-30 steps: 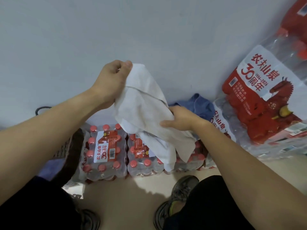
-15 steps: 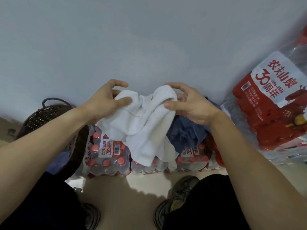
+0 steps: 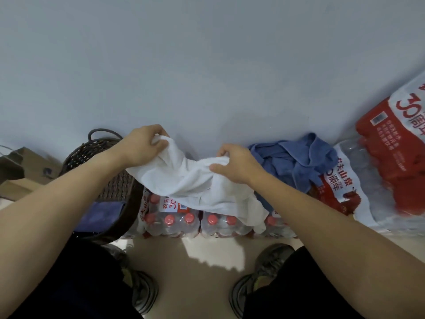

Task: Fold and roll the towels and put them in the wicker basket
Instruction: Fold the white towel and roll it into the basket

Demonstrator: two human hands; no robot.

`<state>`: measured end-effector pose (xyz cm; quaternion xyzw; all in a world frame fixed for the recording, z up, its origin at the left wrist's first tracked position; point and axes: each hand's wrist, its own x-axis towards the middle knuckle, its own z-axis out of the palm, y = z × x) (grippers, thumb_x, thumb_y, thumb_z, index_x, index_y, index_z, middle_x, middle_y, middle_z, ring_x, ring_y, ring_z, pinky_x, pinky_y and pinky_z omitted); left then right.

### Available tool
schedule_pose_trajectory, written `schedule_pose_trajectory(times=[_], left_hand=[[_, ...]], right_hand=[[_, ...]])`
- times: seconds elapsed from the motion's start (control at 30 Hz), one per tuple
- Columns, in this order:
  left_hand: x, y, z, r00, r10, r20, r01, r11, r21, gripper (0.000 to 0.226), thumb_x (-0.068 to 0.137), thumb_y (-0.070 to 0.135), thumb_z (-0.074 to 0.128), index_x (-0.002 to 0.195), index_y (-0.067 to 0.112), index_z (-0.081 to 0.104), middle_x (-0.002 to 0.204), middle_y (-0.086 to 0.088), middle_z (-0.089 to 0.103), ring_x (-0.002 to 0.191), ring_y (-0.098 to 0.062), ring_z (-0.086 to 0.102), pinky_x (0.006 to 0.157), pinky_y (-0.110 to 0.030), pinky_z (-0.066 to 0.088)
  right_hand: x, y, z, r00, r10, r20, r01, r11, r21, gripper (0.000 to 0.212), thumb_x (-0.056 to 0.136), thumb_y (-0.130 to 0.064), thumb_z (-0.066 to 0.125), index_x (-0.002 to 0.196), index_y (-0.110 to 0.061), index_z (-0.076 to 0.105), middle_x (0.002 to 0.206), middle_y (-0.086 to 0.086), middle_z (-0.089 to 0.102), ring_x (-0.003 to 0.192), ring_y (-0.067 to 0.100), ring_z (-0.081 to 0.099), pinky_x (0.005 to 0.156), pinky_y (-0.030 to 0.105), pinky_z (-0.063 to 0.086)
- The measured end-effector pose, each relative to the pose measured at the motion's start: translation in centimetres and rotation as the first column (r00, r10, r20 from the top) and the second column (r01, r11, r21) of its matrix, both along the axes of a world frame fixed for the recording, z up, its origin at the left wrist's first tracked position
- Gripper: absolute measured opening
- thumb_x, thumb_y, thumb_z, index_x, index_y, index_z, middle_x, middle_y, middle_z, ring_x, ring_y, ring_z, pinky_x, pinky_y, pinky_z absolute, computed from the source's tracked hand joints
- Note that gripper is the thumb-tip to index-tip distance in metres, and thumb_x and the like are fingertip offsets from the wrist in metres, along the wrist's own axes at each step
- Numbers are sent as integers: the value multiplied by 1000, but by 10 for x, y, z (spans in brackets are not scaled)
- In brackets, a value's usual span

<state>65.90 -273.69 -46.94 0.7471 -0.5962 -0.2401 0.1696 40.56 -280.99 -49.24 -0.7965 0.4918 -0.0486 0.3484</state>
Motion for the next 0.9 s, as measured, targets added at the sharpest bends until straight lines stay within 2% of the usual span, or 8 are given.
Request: schedule_pose_trajectory(times=[0.13,0.3,0.33,0.4,0.5,0.6,0.7,0.9], left_hand=[[24,1,-5,988,139,66,-145,985,98,20,95,29,56,110,16,60,110,-9,63,93,-23,53,77,-32,38],[7,5,-3,966,214,-146,-200,974,108,27,89,41,64,102,18,62,105,-2,66,91,-19,60,72,-28,42],[-1,8,0,939,234,-250,-206,969,134,32,86,45,69,103,18,63,101,1,67,88,-16,63,68,-26,45],[-16,14,6,881,226,-414,-155,968,199,40,77,46,77,106,22,64,97,3,69,84,-13,67,66,-23,50],[-31,20,11,828,124,-547,-1,976,220,55,71,34,86,119,27,60,103,1,71,91,-15,70,78,-27,56],[-35,22,14,776,25,-630,116,977,181,77,67,26,88,135,27,50,110,0,71,101,-14,69,91,-33,55],[-31,25,15,718,-7,-696,142,980,136,77,71,17,86,137,29,48,115,-7,70,106,-19,68,95,-37,54],[-27,23,11,876,-149,-458,240,960,147,63,66,31,90,121,30,58,98,3,70,89,-9,67,85,-24,53]], right_hand=[[-13,-18,-12,877,183,-444,-174,983,62,30,95,-27,58,111,-4,69,109,13,67,101,31,63,81,35,52],[-20,-28,-21,781,98,-617,-112,994,16,25,96,-17,53,113,-2,64,112,15,65,104,32,63,82,36,54],[-16,-27,-20,830,105,-547,-129,992,-5,26,94,-21,58,112,-3,64,109,11,65,101,29,63,80,34,54],[-2,-14,-13,972,135,-191,-125,990,60,39,85,-37,70,116,-15,61,110,-4,62,96,15,63,78,27,51],[25,15,5,957,152,248,-217,941,261,51,70,-48,83,113,-34,60,110,-10,63,88,4,66,76,18,53],[34,23,9,935,55,350,-140,965,222,32,77,-29,82,101,-26,62,98,3,69,78,14,66,71,33,60],[28,14,17,919,-23,395,-100,953,287,19,83,-18,78,98,-19,66,92,10,72,80,21,71,71,45,62],[4,-7,35,947,25,321,-158,904,397,17,90,-21,71,105,-16,67,95,14,74,83,22,72,69,38,60]])
